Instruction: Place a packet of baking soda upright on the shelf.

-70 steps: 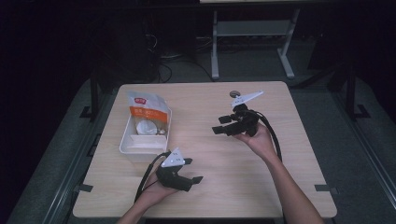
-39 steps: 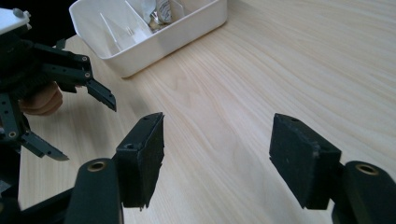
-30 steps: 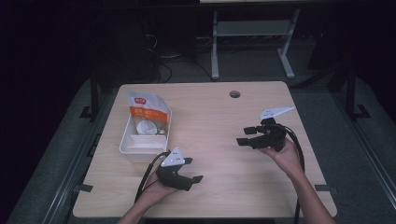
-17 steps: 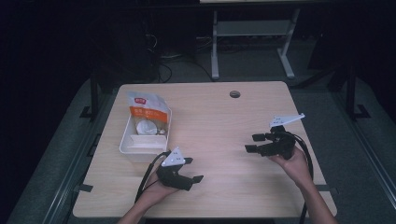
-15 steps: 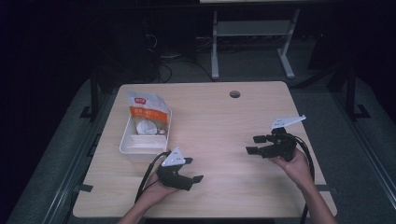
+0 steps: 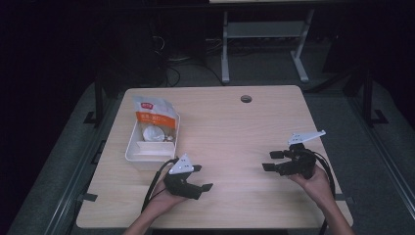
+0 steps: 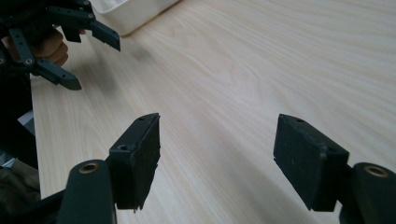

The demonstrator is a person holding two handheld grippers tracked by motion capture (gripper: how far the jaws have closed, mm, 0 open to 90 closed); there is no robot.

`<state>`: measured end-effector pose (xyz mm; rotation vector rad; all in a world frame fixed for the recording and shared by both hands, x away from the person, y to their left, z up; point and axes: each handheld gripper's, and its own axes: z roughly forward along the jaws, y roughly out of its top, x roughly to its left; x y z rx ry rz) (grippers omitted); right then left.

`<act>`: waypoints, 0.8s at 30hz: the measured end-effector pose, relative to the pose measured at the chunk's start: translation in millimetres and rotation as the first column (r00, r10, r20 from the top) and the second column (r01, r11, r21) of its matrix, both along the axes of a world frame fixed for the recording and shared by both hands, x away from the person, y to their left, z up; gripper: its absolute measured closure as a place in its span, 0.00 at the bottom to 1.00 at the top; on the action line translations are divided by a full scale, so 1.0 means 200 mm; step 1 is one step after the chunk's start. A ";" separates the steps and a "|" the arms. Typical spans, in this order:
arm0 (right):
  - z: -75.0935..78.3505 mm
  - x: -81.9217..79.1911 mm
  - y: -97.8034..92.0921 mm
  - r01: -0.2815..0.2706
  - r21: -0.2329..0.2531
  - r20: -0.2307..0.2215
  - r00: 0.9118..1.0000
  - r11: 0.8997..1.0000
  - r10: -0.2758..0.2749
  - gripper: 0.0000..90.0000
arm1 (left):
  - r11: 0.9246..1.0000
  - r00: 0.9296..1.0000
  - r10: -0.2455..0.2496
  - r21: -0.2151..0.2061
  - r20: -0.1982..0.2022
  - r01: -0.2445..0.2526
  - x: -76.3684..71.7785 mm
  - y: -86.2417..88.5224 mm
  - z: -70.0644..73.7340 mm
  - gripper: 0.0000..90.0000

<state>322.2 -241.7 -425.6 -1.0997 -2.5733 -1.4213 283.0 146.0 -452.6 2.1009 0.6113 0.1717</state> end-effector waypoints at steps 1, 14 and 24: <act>-0.01 -0.01 -0.01 0.002 0.000 -0.004 1.000 1.000 -0.002 0.33 | 1.000 1.000 0.000 0.000 0.000 0.000 0.00 0.00 0.00 0.25; -0.06 -0.08 -0.05 0.014 0.021 -0.009 1.000 1.000 -0.013 0.33 | 1.000 1.000 0.005 0.006 0.001 -0.005 0.00 0.00 0.00 0.25; -0.11 -0.12 -0.06 0.015 0.023 -0.009 1.000 1.000 -0.015 0.33 | 1.000 1.000 -0.001 0.019 0.012 0.001 -0.01 -0.01 -0.01 0.25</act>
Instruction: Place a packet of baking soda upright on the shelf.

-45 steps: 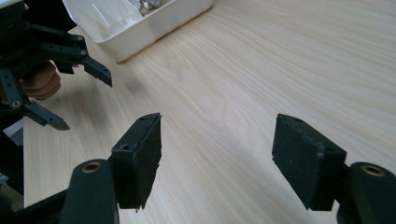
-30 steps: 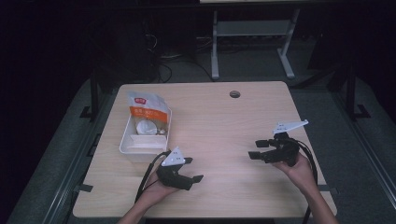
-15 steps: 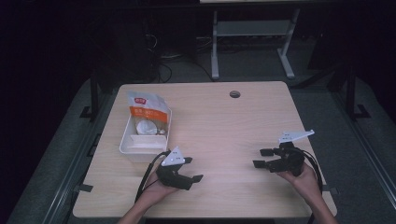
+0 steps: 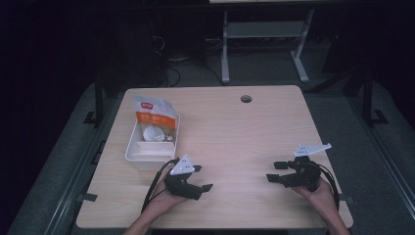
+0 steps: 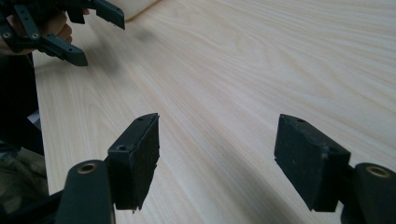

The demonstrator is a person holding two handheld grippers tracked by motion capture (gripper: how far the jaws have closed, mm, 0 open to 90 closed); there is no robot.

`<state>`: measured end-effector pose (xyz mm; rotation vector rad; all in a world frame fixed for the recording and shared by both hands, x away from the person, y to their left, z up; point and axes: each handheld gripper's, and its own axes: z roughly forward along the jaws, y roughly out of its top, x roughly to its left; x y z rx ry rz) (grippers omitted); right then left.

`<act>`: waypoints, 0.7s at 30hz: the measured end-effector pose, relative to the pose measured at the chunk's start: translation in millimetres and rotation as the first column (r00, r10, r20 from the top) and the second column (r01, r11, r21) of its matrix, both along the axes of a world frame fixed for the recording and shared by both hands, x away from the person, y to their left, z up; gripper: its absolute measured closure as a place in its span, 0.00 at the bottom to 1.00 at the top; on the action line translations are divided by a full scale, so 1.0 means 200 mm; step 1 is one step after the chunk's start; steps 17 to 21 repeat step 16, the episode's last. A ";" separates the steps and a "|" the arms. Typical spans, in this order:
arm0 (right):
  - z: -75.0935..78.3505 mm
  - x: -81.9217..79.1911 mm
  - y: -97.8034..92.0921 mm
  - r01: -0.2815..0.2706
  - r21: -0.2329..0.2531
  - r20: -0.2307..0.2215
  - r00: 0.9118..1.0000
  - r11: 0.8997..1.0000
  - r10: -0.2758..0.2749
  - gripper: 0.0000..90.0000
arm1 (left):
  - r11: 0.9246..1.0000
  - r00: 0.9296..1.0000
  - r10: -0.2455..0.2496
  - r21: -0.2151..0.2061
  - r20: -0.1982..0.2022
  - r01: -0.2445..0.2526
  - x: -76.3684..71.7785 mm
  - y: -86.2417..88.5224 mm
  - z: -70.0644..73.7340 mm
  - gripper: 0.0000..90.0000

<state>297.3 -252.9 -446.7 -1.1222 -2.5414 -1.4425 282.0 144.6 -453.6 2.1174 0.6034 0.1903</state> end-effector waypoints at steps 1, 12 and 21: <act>0.00 -0.01 0.00 -0.001 0.003 0.001 1.000 1.000 0.001 0.33 | 1.000 1.000 -0.002 0.003 0.002 0.002 0.00 0.00 0.00 0.25; 0.00 -0.05 0.04 -0.013 0.009 0.014 1.000 1.000 0.013 0.33 | 1.000 1.000 -0.003 0.010 0.014 0.002 -0.02 0.02 -0.01 0.25; 0.00 -0.05 0.06 -0.018 -0.005 0.025 1.000 1.000 0.018 0.32 | 1.000 1.000 -0.002 0.010 0.015 0.002 -0.01 0.03 -0.01 0.25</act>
